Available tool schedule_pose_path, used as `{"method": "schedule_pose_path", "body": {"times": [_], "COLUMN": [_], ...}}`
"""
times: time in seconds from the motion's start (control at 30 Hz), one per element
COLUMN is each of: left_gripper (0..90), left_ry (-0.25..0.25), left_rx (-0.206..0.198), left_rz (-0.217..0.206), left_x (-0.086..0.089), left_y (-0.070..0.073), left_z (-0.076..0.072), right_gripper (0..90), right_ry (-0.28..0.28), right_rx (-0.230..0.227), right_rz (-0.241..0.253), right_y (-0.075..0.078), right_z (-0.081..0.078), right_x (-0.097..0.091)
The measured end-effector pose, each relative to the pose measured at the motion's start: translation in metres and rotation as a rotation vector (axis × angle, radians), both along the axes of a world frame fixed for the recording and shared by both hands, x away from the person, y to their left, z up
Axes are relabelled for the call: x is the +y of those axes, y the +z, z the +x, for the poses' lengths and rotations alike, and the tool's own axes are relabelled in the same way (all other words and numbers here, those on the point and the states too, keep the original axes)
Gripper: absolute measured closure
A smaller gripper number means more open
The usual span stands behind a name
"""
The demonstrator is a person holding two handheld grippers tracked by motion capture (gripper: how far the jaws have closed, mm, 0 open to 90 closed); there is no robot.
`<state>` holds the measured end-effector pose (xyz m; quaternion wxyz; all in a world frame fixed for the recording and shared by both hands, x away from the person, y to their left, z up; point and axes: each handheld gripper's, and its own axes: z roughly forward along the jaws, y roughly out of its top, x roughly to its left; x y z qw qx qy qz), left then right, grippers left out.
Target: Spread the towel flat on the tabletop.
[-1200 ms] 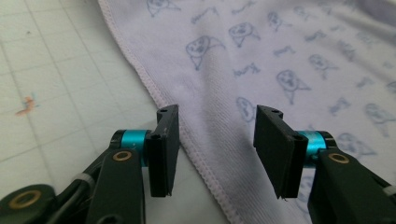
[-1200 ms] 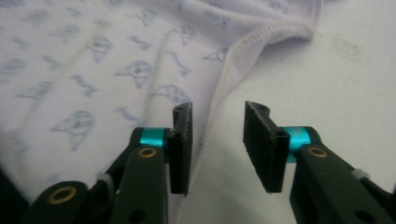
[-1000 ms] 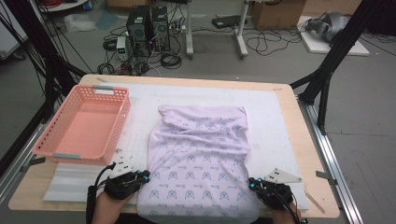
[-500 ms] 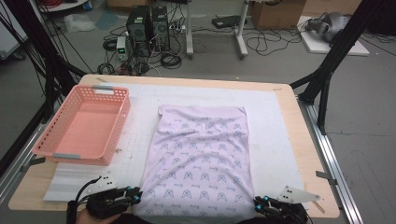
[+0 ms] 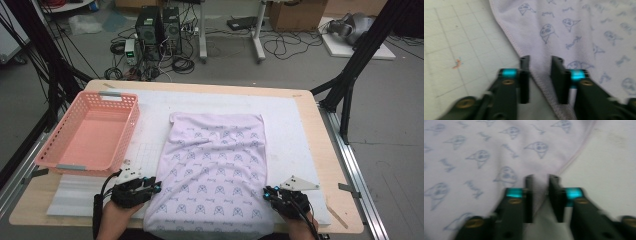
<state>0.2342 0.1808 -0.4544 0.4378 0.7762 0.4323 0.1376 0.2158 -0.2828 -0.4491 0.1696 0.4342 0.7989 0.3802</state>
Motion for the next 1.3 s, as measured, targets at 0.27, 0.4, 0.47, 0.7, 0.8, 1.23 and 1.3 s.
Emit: {"method": "schedule_pose_path", "body": {"times": [0.27,0.4,0.47,0.7,0.8,1.23,1.3], "left_gripper": [88.3,88.3,87.8,48.6,47.5,45.0,44.8], "left_ry": [-0.008,-0.043,-0.066,-0.009,0.009,0.037,0.045], "left_rx": [0.033,0.042,0.045,0.007,0.028,0.044,0.031], "left_rz": [-0.024,-0.052,-0.071,-0.141,-0.14,-0.121,-0.131], "left_x": [0.018,0.025,0.028,0.032,0.028,-0.001,-0.005], "left_y": [0.009,0.015,0.017,0.017,0.015,0.017,0.018], "left_z": [-0.017,-0.031,-0.038,-0.022,-0.003,0.079,0.092], "right_gripper": [88.7,88.7,88.7,63.7,60.0,52.5,51.3], "right_ry": [0.023,0.046,0.06,0.016,-0.021,-0.073,-0.07], "right_rx": [-0.002,-0.006,-0.002,-0.017,-0.038,-0.041,-0.041], "right_rz": [0.017,0.045,0.048,0.102,0.114,0.043,0.039], "right_y": [0.008,0.015,0.019,0.019,0.02,0.019,0.017], "right_z": [-0.016,-0.03,-0.039,-0.037,-0.022,0.064,0.078], "right_x": [-0.015,-0.024,-0.026,-0.032,-0.031,-0.016,-0.014]}}
